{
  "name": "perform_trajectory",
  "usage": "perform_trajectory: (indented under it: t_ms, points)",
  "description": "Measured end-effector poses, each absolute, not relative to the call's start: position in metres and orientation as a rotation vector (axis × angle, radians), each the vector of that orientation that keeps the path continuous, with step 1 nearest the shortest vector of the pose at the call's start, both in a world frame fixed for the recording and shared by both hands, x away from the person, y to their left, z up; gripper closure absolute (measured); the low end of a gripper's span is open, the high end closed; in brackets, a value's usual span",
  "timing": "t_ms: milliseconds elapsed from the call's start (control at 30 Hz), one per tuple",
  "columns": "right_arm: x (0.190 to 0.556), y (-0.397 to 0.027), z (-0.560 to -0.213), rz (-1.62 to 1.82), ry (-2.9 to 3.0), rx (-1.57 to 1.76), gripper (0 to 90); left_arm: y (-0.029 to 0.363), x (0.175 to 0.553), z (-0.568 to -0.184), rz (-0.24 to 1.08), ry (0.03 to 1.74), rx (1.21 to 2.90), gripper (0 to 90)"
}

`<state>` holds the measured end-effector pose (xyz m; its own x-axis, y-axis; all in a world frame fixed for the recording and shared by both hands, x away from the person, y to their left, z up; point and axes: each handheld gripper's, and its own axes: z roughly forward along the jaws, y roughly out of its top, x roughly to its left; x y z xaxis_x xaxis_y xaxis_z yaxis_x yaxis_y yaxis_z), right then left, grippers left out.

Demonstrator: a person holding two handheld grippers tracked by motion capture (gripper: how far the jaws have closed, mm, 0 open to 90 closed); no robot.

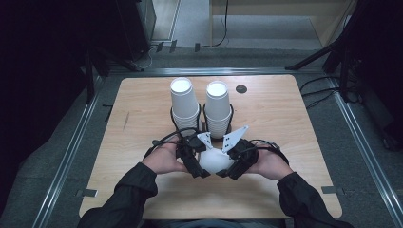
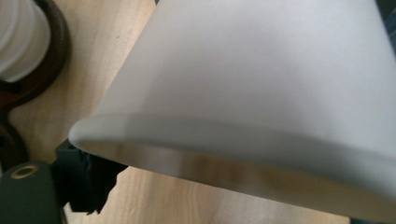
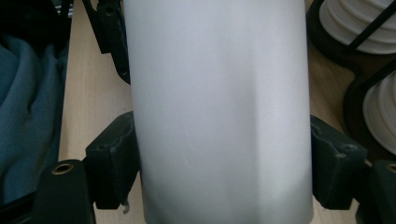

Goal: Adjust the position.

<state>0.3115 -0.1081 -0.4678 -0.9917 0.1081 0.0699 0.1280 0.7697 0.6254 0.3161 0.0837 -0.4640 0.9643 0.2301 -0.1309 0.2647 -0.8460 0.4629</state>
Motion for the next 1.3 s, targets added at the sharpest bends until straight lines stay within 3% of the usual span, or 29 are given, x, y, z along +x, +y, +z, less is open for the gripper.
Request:
perform_trajectory:
  t_ms: [233,1300]
  points:
    - [0.315,-0.117,-0.464,-1.079,-2.905,-0.242,21.9,0.092,0.315,-0.458,-0.03,0.351,2.584,0.9]
    - [0.327,-0.152,-0.443,-1.399,-2.766,-0.401,21.7,0.128,0.324,-0.441,-0.065,0.504,2.24,0.9]
